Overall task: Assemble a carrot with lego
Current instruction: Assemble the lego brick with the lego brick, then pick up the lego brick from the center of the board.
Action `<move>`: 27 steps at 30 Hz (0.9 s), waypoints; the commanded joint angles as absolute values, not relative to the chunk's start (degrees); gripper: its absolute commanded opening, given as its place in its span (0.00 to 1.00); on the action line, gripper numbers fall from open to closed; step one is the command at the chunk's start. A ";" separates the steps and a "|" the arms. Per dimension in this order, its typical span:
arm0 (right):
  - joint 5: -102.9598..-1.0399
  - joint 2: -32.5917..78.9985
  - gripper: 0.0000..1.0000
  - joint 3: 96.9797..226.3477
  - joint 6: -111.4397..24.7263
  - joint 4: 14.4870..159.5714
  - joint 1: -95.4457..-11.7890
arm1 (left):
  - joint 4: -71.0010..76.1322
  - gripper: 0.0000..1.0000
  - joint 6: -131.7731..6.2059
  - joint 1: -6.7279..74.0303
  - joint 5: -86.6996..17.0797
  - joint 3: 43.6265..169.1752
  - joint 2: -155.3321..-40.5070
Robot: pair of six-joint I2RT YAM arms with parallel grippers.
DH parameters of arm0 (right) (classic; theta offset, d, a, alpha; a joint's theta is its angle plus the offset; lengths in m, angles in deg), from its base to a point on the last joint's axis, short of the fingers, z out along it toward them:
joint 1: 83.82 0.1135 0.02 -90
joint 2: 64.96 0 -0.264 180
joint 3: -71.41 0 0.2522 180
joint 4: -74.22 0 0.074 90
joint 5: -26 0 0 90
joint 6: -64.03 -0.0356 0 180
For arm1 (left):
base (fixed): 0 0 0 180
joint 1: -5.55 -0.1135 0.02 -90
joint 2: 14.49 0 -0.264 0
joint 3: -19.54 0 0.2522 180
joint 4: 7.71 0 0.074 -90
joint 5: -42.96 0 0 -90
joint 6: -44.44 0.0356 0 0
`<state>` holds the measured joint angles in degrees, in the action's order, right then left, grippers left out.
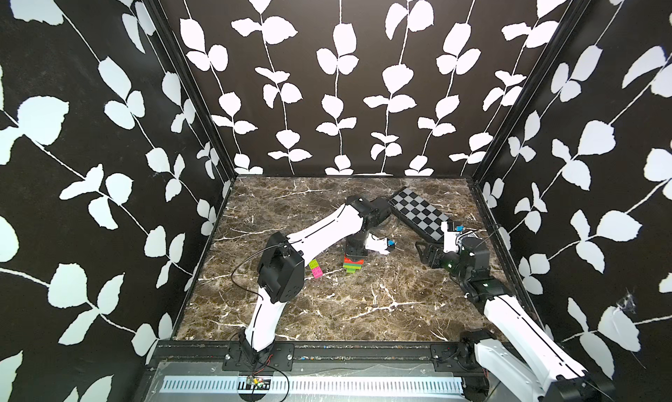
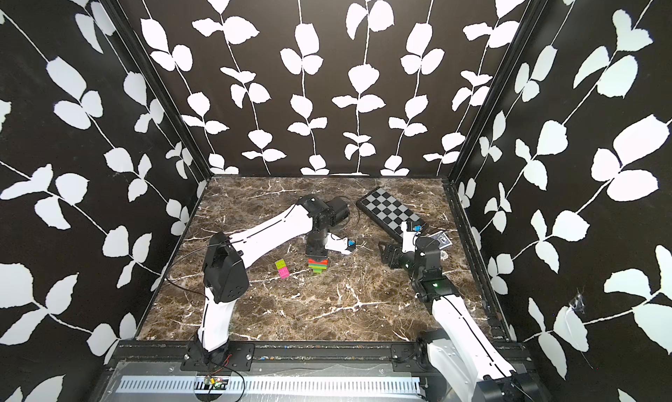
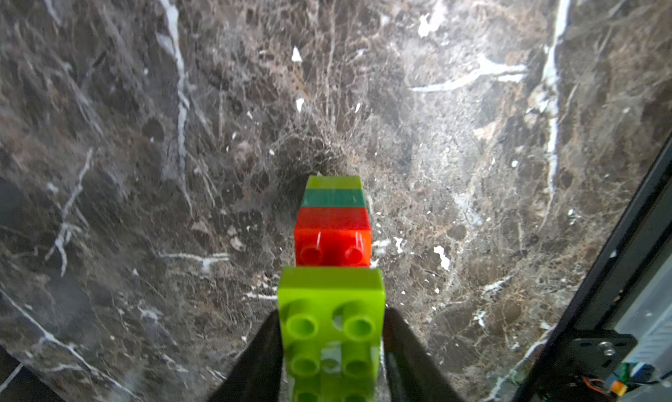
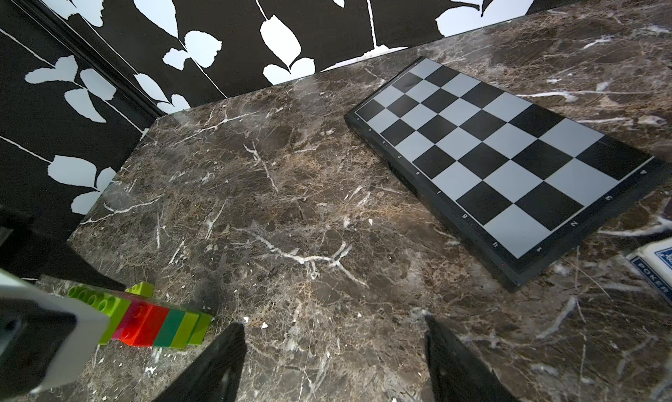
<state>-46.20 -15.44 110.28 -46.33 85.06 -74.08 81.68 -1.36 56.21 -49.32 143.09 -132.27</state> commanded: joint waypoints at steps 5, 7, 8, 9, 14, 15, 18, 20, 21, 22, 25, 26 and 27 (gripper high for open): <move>-46.33 -16.51 0.77 110.27 -46.10 84.37 -73.93 | 79.29 0.63 -1.62 54.48 -43.55 140.17 -125.84; -46.25 -16.66 0.78 110.29 -46.10 84.53 -73.83 | 78.74 0.64 -2.01 53.81 -42.58 139.19 -123.91; -46.15 -16.75 0.77 110.39 -45.99 84.77 -73.77 | 78.07 0.64 -2.50 53.32 -41.55 138.34 -122.40; -46.05 -16.87 0.77 110.57 -45.64 85.27 -73.65 | 77.23 0.64 -3.15 52.72 -40.65 137.31 -121.01; -47.58 -17.80 0.77 111.75 -43.42 88.02 -72.04 | 65.08 0.63 -12.45 49.20 -36.11 126.05 -110.07; -47.89 -17.88 0.77 112.03 -43.22 88.32 -71.64 | 62.30 0.63 -15.29 48.61 -36.13 123.55 -108.07; -49.07 -17.78 0.77 112.81 -42.51 89.44 -69.86 | 55.45 0.62 -28.38 46.10 -39.46 116.01 -102.46; -50.64 -17.70 0.77 112.88 -42.24 89.67 -68.05 | 52.91 0.61 -39.91 42.35 -43.73 110.99 -99.82; -51.30 -17.53 0.77 112.93 -42.17 89.49 -67.44 | 52.43 0.61 -45.23 41.22 -45.94 109.01 -98.92; -51.89 -17.21 0.78 112.86 -42.25 89.24 -66.81 | 51.46 0.61 -50.53 40.12 -47.30 106.03 -97.84; -52.05 -15.98 0.78 112.73 -42.86 88.04 -66.03 | 43.62 0.62 -61.88 39.30 -47.96 95.40 -93.77; -51.88 -15.63 0.78 112.75 -42.93 87.86 -65.90 | 40.85 0.63 -65.00 39.30 -47.92 92.33 -93.05; -51.80 -15.41 0.78 112.72 -43.08 87.77 -65.81 | 39.35 0.63 -67.41 39.27 -48.02 90.37 -92.97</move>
<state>-50.48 -15.95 110.47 -43.29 89.54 -66.26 47.32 -51.78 38.83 -46.35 95.36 -95.07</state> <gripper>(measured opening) 0.776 0.631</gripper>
